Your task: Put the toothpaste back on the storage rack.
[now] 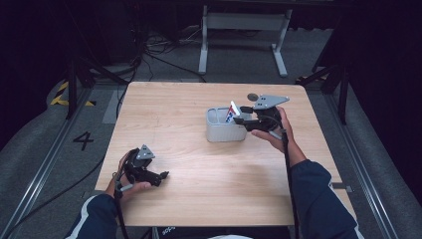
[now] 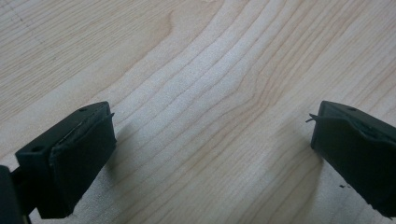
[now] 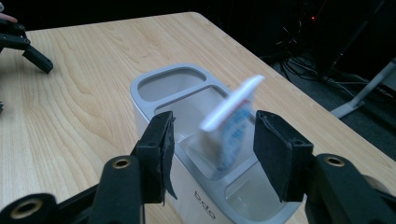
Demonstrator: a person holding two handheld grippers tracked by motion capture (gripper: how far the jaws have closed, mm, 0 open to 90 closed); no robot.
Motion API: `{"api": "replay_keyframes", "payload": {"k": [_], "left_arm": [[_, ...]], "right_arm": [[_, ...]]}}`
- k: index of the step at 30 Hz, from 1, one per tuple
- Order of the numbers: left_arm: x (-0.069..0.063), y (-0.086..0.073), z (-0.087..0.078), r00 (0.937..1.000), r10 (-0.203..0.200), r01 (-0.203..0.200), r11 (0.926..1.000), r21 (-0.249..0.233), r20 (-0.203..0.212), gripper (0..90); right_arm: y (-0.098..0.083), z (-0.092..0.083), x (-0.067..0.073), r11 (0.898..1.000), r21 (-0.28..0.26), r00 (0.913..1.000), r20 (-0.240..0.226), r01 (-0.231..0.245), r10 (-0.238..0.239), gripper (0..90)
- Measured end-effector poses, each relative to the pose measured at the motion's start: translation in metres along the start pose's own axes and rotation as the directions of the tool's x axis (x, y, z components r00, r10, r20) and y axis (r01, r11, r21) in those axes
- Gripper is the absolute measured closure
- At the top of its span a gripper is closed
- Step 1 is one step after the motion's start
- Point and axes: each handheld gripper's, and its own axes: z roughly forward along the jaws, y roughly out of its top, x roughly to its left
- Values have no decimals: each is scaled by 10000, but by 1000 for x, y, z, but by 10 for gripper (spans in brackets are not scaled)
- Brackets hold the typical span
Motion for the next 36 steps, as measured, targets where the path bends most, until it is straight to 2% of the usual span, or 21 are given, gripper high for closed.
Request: {"api": "replay_keyframes", "payload": {"k": [10, 15, 31, 34, 36], "left_arm": [[0, 0, 0, 10000, -15, 15, 10000, -13, -5, 2], [0, 0, 0, 10000, -32, 32, 10000, -4, 11, 2], [0, 0, 0, 10000, -34, 34, 10000, -3, 12, 2], [0, 0, 0, 10000, -34, 34, 10000, -2, 15, 2], [0, 0, 0, 10000, -30, 30, 10000, 2, 18, 2]], "right_arm": [[-1, -12, 7, 9974, 595, 9988, 265, 402, -419, 404], [-4, -21, 9, 9963, 673, 9973, 468, 527, -559, 383], [-20, -42, 16, 9900, 1069, 9928, 665, 922, -996, 358], [-25, -46, 17, 9883, 1185, 9917, 737, 959, -1051, 358], [-27, -47, 19, 9862, 1323, 9888, 969, 999, -1131, 348]]}}
